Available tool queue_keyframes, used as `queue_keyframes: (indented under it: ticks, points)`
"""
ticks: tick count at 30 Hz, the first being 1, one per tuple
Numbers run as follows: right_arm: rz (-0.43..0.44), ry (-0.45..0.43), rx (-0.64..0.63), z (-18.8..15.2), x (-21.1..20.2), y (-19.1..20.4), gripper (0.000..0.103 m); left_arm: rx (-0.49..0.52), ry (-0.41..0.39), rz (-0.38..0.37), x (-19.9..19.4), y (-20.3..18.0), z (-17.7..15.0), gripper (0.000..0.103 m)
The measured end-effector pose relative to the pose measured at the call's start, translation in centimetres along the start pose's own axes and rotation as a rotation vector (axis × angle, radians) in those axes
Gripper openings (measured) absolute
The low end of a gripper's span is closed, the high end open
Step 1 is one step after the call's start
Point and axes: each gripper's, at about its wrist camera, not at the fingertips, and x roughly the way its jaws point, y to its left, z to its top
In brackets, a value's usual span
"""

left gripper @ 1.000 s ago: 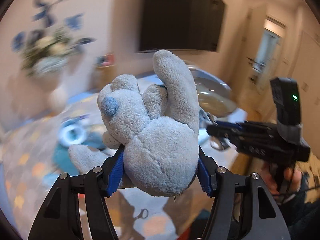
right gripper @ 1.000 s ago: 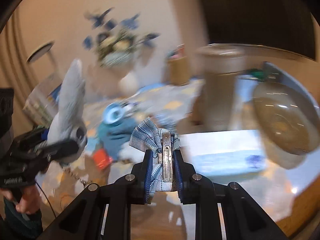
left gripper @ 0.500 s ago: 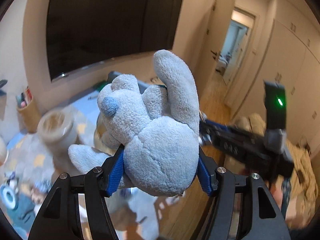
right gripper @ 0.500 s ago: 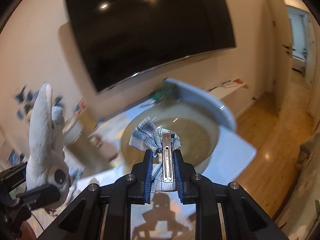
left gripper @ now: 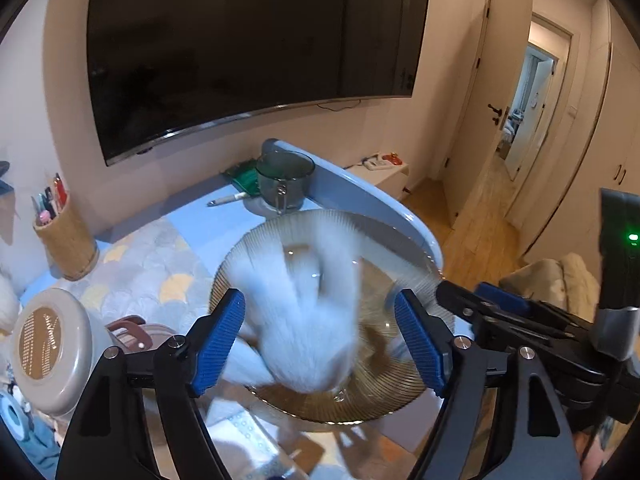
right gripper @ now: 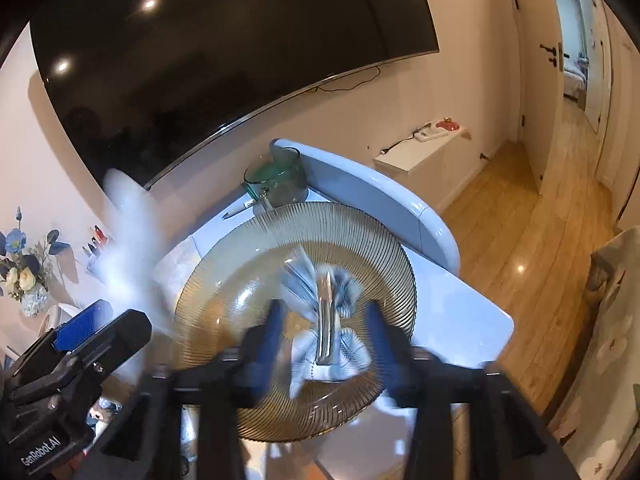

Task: Organize soft objects
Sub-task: 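Open both grippers to drop the bunny and bow clip onto the plate, then move both empty grippers back to the desk pile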

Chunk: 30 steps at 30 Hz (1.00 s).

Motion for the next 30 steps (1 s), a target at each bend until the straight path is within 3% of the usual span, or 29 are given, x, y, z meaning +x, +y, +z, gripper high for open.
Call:
queue_keyframes:
  ticks: [5, 8, 12, 17, 21, 22, 25, 26, 30]
  points:
    - [0.020, -0.019, 0.010, -0.6, -1.5, -0.5, 0.056, -0.020, -0.013, -0.116, -2.8, -0.7, -0.4, 0.076]
    - [0.043, -0.036, -0.012, -1.4, -3.4, -0.1, 0.056, -0.012, -0.058, -0.163, -7.3, -0.5, -1.4, 0.076]
    - [0.058, -0.046, -0.109, -4.0, -6.1, 2.3, 0.056, -0.010, -0.120, -0.156, -14.3, 1.2, -3.8, 0.076]
    - [0.176, -0.053, -0.249, -8.2, -8.8, 7.5, 0.056, -0.048, -0.168, -0.018, -22.7, 7.5, -8.1, 0.077]
    - [0.297, -0.043, -0.332, -11.1, -9.9, 12.2, 0.056, -0.128, -0.203, 0.188, -27.8, 14.6, -12.1, 0.102]
    - [0.313, -0.039, -0.351, -11.8, -10.1, 13.4, 0.057, -0.154, -0.198, 0.276, -28.8, 16.9, -13.6, 0.102]
    - [0.405, -0.023, -0.415, -14.4, -9.9, 17.5, 0.064, -0.235, -0.164, 0.422, -29.6, 21.7, -17.0, 0.102]
    - [0.439, -0.003, -0.433, -15.4, -9.2, 19.3, 0.071, -0.258, -0.155, 0.453, -29.9, 23.0, -18.2, 0.102]
    - [0.495, 0.059, -0.541, -19.3, -7.1, 25.7, 0.075, -0.330, -0.100, 0.488, -29.0, 27.4, -22.8, 0.102]
